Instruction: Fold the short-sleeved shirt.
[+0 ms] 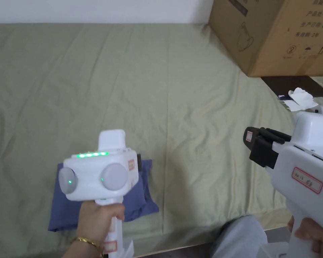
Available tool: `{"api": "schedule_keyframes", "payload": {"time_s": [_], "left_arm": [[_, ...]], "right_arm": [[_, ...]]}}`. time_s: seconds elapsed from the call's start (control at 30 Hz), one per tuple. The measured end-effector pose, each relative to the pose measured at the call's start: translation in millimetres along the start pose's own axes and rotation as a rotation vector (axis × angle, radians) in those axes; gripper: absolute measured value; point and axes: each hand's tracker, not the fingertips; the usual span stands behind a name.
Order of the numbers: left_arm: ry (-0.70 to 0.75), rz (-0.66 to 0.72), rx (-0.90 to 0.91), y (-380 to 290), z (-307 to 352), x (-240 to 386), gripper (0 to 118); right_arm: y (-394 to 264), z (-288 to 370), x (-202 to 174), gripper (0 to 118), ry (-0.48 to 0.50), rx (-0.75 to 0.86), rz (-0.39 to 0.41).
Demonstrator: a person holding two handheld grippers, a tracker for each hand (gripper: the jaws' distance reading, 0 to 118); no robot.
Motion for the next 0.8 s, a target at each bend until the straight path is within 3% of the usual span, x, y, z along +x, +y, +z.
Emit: {"api": "schedule_keyframes", "payload": {"time_s": [0.17,0.27,0.37,0.43,0.5,0.57,0.67,0.8], "left_arm": [[0.033,-0.09,-0.155,-55.7,-39.5,9.3,3],[0.061,-0.113,-0.089,-64.5,-42.4,13.3,2],[0.062,-0.1,-0.144,-48.8,-44.0,15.1,2],[-0.002,-0.005,-0.176,-32.0,-33.5,7.3,2],[-0.101,0.114,-0.076,-12.9,-3.0,-6.3,2],[-0.098,0.095,0.093,2.7,35.2,-14.1,2],[0.001,0.0,0.337,20.7,89.4,-28.3,2],[0.178,-0.028,0.576,28.0,138.9,-53.6,2]], "right_arm": [[-2.9,-0.1,-2.4,0,0.004,-0.014,0.004],[-4.2,0.5,-3.6,0,0.002,-0.021,0.012],[-4.9,1.0,-5.7,0,0.007,-0.023,0.015],[-3.8,1.9,-8.9,0,0.01,-0.022,0.02],[-0.3,3.7,-13.7,0,0.018,-0.012,0.034],[5.7,4.1,-19.9,0,0.031,0.006,0.048],[17.0,0.1,-35.5,0,0.074,0.049,0.073],[28.1,-15.2,-71.4,0,0.157,0.118,0.11]]}}
